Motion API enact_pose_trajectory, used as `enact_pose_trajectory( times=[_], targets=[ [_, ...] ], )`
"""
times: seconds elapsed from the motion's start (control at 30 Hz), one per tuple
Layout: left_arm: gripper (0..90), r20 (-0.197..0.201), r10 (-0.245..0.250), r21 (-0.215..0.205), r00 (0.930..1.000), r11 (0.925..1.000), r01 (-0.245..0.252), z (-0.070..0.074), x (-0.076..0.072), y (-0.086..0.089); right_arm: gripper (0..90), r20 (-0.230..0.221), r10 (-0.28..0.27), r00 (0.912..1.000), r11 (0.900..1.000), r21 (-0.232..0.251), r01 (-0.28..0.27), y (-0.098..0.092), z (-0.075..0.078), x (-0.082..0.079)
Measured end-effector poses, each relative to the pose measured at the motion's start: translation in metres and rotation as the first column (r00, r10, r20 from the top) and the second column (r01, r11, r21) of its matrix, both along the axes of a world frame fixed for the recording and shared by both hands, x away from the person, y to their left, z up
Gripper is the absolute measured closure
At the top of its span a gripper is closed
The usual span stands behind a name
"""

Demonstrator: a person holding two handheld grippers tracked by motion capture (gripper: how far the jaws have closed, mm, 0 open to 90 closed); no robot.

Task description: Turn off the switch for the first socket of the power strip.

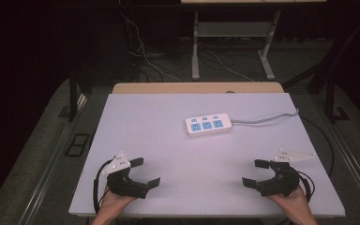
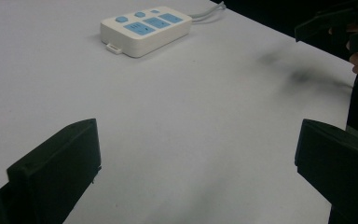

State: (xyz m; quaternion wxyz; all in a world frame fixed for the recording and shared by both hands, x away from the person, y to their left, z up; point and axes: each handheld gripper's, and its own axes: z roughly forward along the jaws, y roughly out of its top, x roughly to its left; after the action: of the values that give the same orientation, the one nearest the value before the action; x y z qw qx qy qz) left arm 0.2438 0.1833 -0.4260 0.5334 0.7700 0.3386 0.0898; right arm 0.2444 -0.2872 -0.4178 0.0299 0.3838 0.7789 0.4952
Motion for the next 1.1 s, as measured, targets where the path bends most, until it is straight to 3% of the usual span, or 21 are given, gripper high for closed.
enact_pose_trajectory(
  times=[0.73,1.1],
  targets=[
    [0.0,-0.008,-0.014,-0.001,0.9999,0.9999,0.014,-0.001,0.0006,0.0002,2.2,-0.022,0.006,0.9997,1.0,0.015,-0.005,-0.003,-0.0008,0.0016],
    [0.0,-0.013,-0.029,-0.001,0.9995,0.9996,0.029,-0.002,0.0014,-0.0014,2.3,-0.046,0.016,0.9988,1.0,-0.012,-0.017,-0.0007,0.0028,0.0042]
  ],
)
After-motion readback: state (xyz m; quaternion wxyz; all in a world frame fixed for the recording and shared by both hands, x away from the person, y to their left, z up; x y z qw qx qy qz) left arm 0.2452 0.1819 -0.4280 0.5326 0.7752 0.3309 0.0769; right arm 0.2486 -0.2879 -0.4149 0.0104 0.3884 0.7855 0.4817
